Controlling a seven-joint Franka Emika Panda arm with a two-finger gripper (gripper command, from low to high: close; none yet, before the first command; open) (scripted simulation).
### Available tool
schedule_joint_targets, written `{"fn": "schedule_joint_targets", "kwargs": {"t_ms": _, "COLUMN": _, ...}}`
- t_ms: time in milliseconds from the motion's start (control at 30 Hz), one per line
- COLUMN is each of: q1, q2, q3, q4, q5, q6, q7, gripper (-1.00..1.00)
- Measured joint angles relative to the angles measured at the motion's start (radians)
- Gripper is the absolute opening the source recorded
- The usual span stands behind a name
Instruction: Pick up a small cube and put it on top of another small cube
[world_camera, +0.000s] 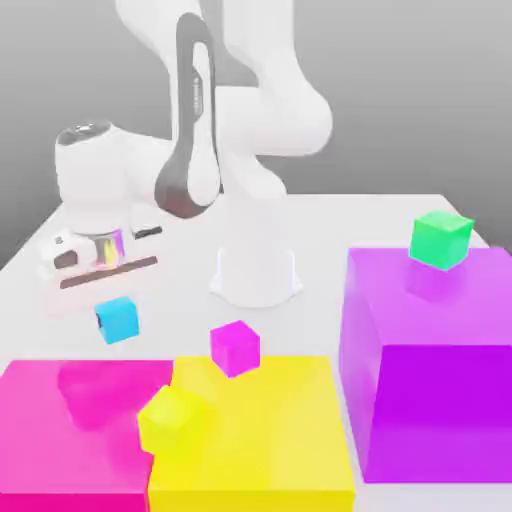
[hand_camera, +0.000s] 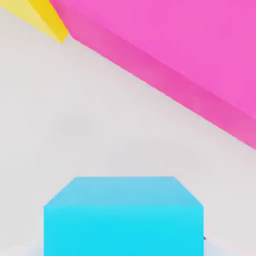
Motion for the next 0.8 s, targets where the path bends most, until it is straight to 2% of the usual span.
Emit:
{"fn": "schedule_joint_targets", "kwargs": {"t_ms": 100, "q1": 0.032, "q2": -0.004, "q3": 0.049, "q4": 0.064, "q5": 0.007, "q6": -0.069, "q7": 0.067, "gripper": -1.00}}
{"fn": "schedule_joint_targets", "kwargs": {"t_ms": 533, "q1": 0.298, "q2": 0.021, "q3": 0.307, "q4": 0.481, "q5": 0.198, "q6": -0.467, "q7": 0.358, "gripper": -1.00}}
{"fn": "schedule_joint_targets", "kwargs": {"t_ms": 600, "q1": 0.323, "q2": 0.060, "q3": 0.317, "q4": 0.497, "q5": 0.226, "q6": -0.446, "q7": 0.365, "gripper": -1.00}}
{"fn": "schedule_joint_targets", "kwargs": {"t_ms": 700, "q1": 0.336, "q2": 0.148, "q3": 0.312, "q4": 0.484, "q5": 0.263, "q6": -0.347, "q7": 0.345, "gripper": -1.00}}
{"fn": "schedule_joint_targets", "kwargs": {"t_ms": 733, "q1": 0.333, "q2": 0.166, "q3": 0.312, "q4": 0.480, "q5": 0.269, "q6": -0.326, "q7": 0.341, "gripper": 1.00}}
{"fn": "schedule_joint_targets", "kwargs": {"t_ms": 800, "q1": 0.333, "q2": 0.166, "q3": 0.312, "q4": 0.480, "q5": 0.269, "q6": -0.326, "q7": 0.341, "gripper": 1.00}}
